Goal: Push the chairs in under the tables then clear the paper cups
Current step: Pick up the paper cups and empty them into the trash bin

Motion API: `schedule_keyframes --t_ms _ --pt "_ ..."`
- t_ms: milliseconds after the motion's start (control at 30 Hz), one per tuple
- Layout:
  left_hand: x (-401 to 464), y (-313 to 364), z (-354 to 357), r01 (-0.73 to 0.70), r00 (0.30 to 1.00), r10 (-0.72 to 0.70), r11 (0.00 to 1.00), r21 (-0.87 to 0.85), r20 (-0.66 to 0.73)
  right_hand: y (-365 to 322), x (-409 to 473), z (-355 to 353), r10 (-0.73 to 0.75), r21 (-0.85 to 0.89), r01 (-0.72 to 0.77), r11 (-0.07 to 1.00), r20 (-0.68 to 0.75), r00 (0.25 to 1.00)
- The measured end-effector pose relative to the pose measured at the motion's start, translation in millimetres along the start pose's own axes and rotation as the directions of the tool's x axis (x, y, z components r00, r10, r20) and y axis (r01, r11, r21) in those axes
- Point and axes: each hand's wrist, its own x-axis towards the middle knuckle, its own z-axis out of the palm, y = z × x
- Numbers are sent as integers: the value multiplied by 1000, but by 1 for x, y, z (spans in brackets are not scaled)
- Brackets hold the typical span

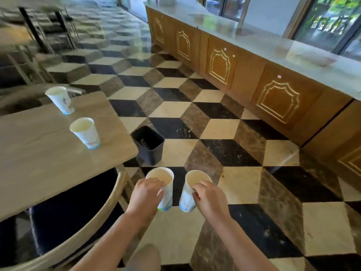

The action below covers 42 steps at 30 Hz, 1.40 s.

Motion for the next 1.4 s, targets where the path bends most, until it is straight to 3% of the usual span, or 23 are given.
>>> schedule_keyframes --t_ms 467,733,1033,1267,1400 --pt "205 -83 25 338 939 -340 940 -47 -51 46 250 39 -173 80 168 983 65 983" --pt "309 -158 35 395 918 -396 918 30 26 54 394 73 -219 89 208 974 147 964" --pt "411 -236 93 573 816 -576 818 53 51 73 538 171 -374 150 344 927 290 881" --pt "465 -300 164 731 681 -724 682 -39 105 91 616 277 -340 170 296 940 392 855" --pt "482 -346 217 747 662 -739 664 -32 125 90 644 340 -385 173 343 923 391 836"
